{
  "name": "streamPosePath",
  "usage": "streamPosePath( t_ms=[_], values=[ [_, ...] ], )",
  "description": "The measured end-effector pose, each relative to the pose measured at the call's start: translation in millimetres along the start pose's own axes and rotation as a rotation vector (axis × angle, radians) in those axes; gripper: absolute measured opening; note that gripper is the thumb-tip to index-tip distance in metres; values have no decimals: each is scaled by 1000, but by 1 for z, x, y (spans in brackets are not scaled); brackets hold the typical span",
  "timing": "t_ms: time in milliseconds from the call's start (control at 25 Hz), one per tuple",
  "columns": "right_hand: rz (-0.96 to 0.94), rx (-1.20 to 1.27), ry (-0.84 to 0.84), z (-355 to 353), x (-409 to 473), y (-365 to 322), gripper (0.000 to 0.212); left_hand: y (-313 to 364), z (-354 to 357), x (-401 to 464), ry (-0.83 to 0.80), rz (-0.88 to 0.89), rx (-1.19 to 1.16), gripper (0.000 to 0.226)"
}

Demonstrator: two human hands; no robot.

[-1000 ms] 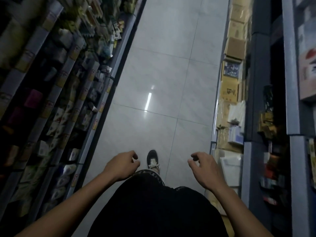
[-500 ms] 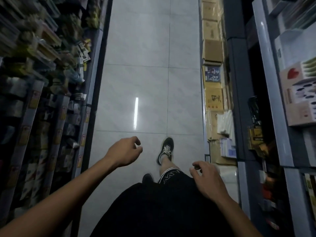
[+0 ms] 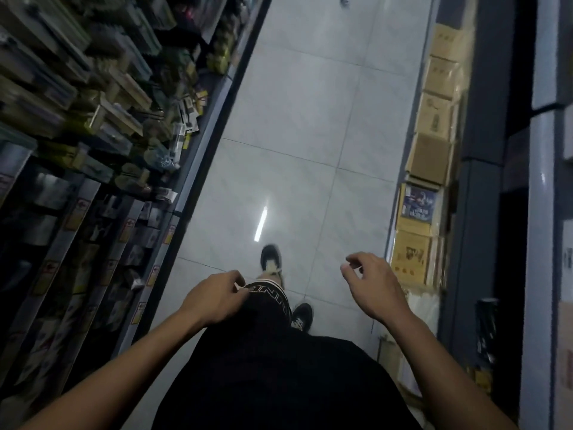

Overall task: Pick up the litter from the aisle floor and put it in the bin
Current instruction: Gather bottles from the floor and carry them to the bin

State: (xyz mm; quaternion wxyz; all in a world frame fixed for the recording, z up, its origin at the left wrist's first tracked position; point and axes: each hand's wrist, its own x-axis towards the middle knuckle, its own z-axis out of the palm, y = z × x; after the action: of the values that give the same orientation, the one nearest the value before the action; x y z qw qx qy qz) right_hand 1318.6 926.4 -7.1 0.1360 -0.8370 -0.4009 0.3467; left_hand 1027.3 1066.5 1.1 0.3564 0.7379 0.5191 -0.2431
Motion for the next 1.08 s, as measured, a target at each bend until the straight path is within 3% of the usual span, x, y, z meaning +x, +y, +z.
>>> streamPosePath(
  t_ms=[320,800,1080],
  values=[
    [67,16,32,-56,158,-63,40,33,-147,142,22,18,-60,36],
    [269,162,123,-131,319,-85,30,176,-353,356,24,210,109,37],
    [170,163,103,-229,488,-103,30,243,-425,446,-15,138,79,36]
  ],
)
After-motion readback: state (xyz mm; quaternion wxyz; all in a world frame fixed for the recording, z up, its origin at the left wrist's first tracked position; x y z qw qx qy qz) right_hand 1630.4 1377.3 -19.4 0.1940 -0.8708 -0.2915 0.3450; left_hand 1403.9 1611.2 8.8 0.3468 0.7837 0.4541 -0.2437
